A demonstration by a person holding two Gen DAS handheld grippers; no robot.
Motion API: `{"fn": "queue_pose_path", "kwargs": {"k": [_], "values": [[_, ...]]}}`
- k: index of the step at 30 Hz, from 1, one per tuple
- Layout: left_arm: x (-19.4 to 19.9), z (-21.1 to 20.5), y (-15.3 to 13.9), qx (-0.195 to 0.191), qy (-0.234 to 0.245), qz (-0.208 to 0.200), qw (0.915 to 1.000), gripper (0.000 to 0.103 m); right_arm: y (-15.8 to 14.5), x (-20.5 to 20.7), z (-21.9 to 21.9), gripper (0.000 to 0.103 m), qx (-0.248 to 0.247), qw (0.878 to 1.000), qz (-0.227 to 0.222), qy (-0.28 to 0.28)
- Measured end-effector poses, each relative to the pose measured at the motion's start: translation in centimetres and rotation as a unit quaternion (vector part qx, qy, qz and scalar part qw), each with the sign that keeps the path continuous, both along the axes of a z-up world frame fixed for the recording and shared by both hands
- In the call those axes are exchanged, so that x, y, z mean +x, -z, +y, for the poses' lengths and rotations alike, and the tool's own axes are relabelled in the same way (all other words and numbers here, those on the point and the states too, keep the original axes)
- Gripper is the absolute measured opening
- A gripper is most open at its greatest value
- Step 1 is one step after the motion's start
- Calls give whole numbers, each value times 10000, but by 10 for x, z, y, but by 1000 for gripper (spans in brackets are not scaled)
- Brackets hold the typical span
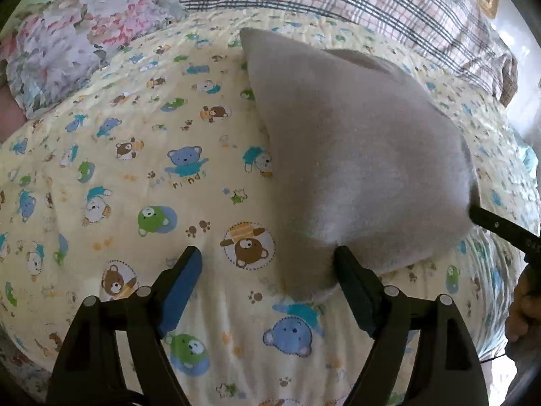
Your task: Fold small clothes
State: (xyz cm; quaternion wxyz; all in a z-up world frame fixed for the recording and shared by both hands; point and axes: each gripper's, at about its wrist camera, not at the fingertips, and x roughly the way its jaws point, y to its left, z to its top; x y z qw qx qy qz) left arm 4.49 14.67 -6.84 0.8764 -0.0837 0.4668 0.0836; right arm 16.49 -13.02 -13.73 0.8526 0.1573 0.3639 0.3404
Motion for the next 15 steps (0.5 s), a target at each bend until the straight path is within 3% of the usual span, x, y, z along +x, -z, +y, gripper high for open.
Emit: {"fn": "queue_pose_path", "kwargs": {"k": [8,15], "values": [[-16,9,2,-339,-127,-143,9992,82,0,-6,-6,3,79,9999,-8,124],[-37,4,-7,-363,-171,-267,9988,81,-11,-26,-14,4,46,9997,-157,205]]}}
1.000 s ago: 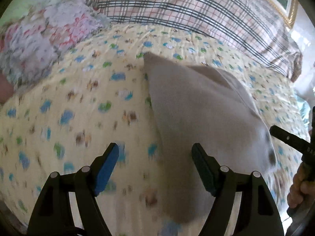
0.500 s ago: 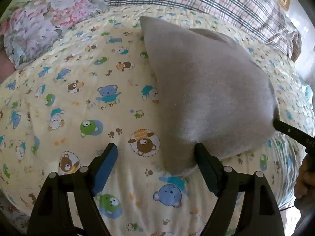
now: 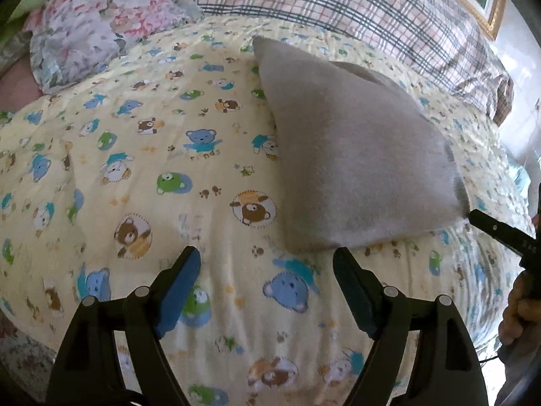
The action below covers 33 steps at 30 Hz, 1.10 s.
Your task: Fold small clothes
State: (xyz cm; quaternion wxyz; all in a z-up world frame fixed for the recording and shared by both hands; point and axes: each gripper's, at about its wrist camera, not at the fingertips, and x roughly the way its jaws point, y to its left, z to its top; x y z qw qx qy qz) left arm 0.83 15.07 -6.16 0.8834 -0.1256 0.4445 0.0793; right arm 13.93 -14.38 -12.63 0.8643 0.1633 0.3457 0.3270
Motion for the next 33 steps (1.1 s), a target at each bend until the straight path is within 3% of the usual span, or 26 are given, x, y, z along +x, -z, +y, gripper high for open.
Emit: {"fn": "queue_pose_path", "kwargs": {"k": [2,4,6,16,23,33], "values": [[-5,-2,-3,-81,15,-66,9999,81,-3,-7,-3,7,29,10000,-51,21],[-10,-5,-5,-68,38,-129,9999,81,-4,-14,-5,16,84,9999,-88,17],[-16,-11,-9,14,53,-193,9998,81,-5,-22,-8,41,117,9998,-166,53],[-45,-39,-15,465,70,-442,9979,82,1,-63,-15,47,43,9982,-588,76],[-56,-57,-9,1063,178,-508,9929,83,10,-81,-8,68,-229,9967,-782,-48],[-59,-56,-13,966,219,-693,9927,83,4,-85,14,77,-616,9914,-1143,-168]]}}
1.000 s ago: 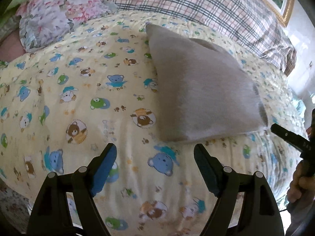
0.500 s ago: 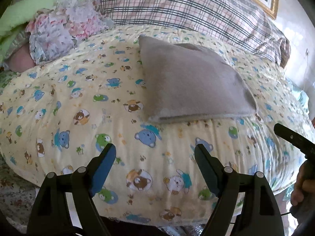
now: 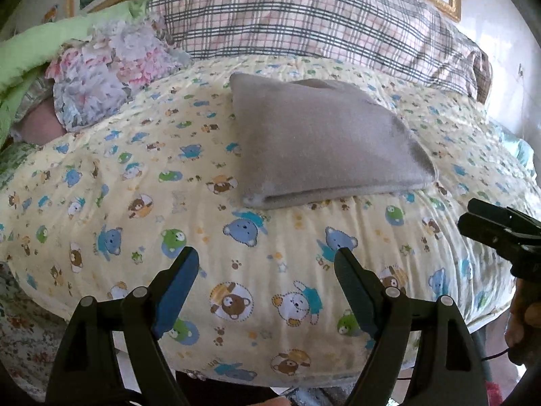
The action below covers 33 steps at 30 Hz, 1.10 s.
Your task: Fold small clothes
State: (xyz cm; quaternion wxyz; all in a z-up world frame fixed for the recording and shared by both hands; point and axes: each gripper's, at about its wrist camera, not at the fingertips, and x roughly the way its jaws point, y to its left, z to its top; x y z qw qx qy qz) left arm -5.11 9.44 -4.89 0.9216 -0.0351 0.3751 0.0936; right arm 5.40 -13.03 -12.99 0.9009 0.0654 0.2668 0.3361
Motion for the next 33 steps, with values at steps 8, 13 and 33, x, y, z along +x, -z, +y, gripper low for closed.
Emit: {"fn": "queue_pose_path", "kwargs": {"k": [8,13,33], "values": [[11,10,-7,30,-52,-57,10000,84,-13,10,19,86,-104,9998,-170,-25],[21,10,-6,-3,-57,-3,10000,84,-16,18,23,87,-166,9997,-116,-105],[52,8,-7,133,-159,46,9998,85,-23,43,38,91,-144,9996,-91,-204]]}}
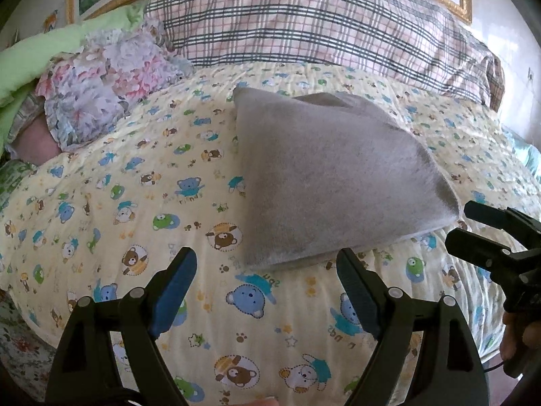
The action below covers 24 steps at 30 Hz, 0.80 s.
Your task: Fold small clothes
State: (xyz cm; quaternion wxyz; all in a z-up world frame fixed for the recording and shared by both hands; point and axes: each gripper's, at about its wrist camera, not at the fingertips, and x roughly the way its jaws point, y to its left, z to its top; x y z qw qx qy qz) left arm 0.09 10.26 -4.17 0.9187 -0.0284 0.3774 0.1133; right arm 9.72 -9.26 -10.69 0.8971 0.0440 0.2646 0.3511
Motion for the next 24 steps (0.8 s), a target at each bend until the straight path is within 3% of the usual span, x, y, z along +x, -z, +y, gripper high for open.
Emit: {"fn": "queue_pose_path", "kwargs": {"k": [24], "values": [[3,3,4,-47,0,131,9999,87,-2,8,6,92,43,9999,84,-104]]}}
